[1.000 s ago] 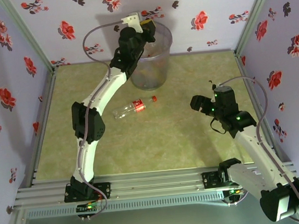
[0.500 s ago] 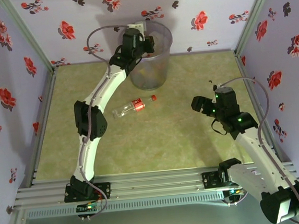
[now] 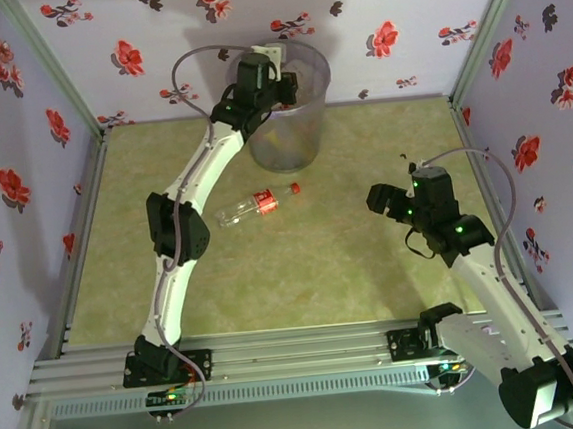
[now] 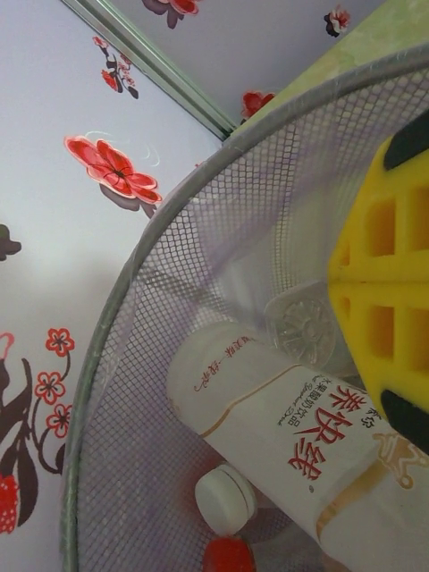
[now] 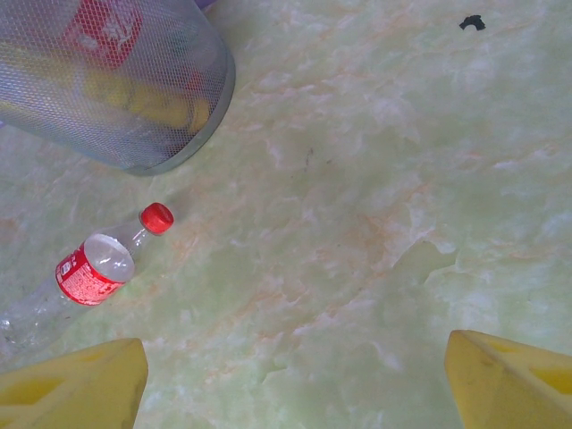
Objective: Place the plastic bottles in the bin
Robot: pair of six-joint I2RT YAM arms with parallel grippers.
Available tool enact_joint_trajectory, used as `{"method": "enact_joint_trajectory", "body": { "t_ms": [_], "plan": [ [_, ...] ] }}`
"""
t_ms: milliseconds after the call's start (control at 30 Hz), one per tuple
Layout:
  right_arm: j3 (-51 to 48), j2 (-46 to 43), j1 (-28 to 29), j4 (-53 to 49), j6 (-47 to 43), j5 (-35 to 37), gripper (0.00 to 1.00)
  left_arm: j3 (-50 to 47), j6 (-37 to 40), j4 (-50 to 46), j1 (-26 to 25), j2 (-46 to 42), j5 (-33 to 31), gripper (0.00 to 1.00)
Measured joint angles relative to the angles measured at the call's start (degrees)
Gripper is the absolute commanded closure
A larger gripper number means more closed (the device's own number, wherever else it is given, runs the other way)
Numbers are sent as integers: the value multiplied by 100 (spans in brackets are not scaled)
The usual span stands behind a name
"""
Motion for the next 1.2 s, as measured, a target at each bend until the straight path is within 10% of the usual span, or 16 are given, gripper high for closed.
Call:
{"method": "enact_joint_trajectory", "body": {
  "t_ms": [167, 367, 667, 900, 1200],
  "plan": [
    [0, 0, 0, 0, 2, 0, 13, 55, 2, -118, 35, 0, 48, 99],
    [0, 7, 0, 2, 4, 0, 13, 66, 55, -111, 44, -20, 142, 54],
    [2, 31, 0, 2, 44, -2, 11, 66, 337, -262, 35, -177, 192, 20],
    [2, 33, -2, 4, 44, -4, 7, -407, 774, -452, 44, -964, 192, 4],
    [2, 92, 0, 28, 37, -4, 6, -3241, 1818, -470, 66, -3738, 186, 0]
  ]
}}
